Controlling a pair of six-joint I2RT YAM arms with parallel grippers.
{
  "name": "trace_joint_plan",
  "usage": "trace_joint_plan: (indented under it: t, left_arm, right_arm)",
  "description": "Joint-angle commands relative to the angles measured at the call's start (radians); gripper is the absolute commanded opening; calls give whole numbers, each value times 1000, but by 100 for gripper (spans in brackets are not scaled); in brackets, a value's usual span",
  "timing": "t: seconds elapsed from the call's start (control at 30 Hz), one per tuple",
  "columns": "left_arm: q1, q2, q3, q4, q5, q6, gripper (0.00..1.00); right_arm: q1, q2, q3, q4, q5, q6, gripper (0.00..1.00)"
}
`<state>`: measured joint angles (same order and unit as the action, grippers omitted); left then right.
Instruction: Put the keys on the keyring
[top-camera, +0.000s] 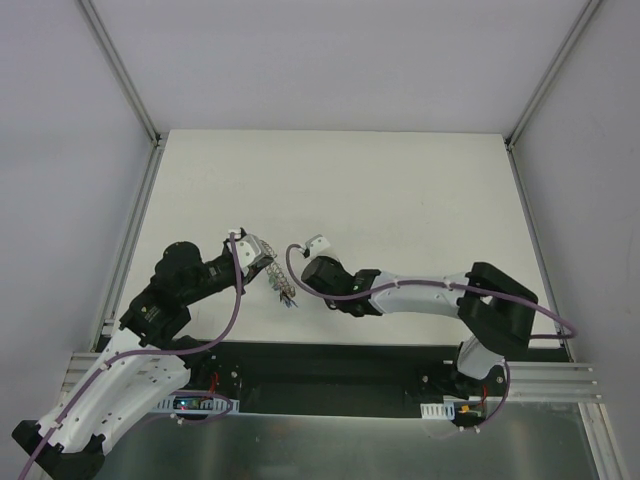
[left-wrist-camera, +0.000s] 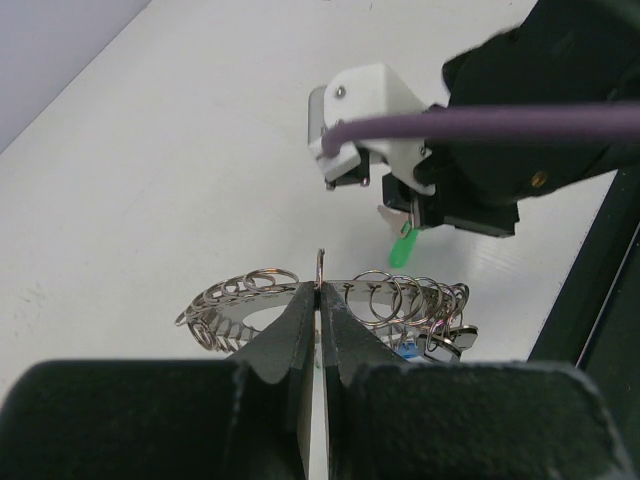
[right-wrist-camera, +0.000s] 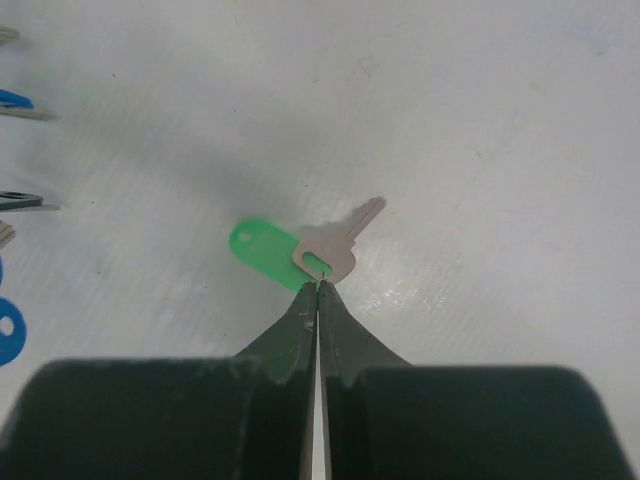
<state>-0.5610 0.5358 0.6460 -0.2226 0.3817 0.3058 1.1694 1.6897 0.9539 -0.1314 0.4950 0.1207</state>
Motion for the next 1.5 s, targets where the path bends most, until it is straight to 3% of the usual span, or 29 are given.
trace_joint_plan:
  t: [0.0, 0.1, 0.27, 0.37, 0.57, 0.77, 0.97, 1.23, 1.47]
  left_arm:
    - [12, -13, 9, 72, -7, 1, 0]
    - [12, -8, 11, 72, 2, 3, 0]
    - [13, -5, 12, 74, 43, 9, 0]
    - [12, 7, 17, 72, 114, 26, 0]
    - [12, 53, 44, 72, 304, 55, 0]
    - [10, 128, 101, 74, 437, 69, 0]
    - [-26, 191, 155, 69, 476, 113, 0]
    - [-46, 251, 152, 57, 546, 199, 0]
    - [-51, 237, 98, 57, 560, 231, 0]
  right_arm:
    - [6, -224, -12, -13, 75, -146, 1]
    - [3, -364, -35, 2, 103, -196, 1]
    - [-2, -568, -125, 104, 11, -406, 1]
    - [-31, -726, -184, 193, -122, -495, 1]
    - [-158, -913, -233, 182, -601, -536, 1]
    - [-243, -941, -230, 182, -915, -547, 1]
    - [-293, -901, -213, 184, -1085, -556, 1]
    - [-329, -857, -199, 200, -1185, -584, 1]
    - [-330, -820, -196, 243, -1167, -576, 1]
